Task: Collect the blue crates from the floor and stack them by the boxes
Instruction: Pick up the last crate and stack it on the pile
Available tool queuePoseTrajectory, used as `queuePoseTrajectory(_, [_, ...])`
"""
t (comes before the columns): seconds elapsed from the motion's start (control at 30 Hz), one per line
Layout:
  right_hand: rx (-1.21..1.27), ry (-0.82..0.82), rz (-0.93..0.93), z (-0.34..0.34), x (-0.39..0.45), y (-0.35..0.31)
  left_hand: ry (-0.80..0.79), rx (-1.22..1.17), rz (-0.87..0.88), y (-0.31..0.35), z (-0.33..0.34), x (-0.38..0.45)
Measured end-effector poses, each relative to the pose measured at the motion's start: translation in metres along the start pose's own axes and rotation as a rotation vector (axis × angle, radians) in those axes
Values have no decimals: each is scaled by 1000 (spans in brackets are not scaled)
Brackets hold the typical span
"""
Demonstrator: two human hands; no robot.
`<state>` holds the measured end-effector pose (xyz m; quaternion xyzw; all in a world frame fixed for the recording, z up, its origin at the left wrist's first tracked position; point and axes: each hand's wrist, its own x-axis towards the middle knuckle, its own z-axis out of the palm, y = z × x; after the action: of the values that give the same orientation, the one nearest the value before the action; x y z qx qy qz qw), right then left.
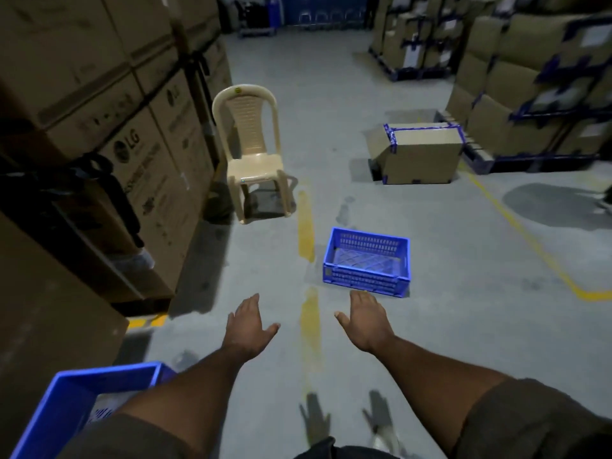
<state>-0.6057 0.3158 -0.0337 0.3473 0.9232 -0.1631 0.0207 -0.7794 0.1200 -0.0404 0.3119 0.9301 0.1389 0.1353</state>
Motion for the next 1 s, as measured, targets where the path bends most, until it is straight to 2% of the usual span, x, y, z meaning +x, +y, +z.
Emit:
queuePoseTrajectory(0.53, [47,-9,91,-51,146,179,-85,-17,59,199,51,156])
queuePoseTrajectory(0.73, [64,-42,129,-53,203,208,-123,-21,85,231,63,224])
queuePoseTrajectory(1.0, [34,-130,198,-56,313,233,-187,-55,141,255,82,355])
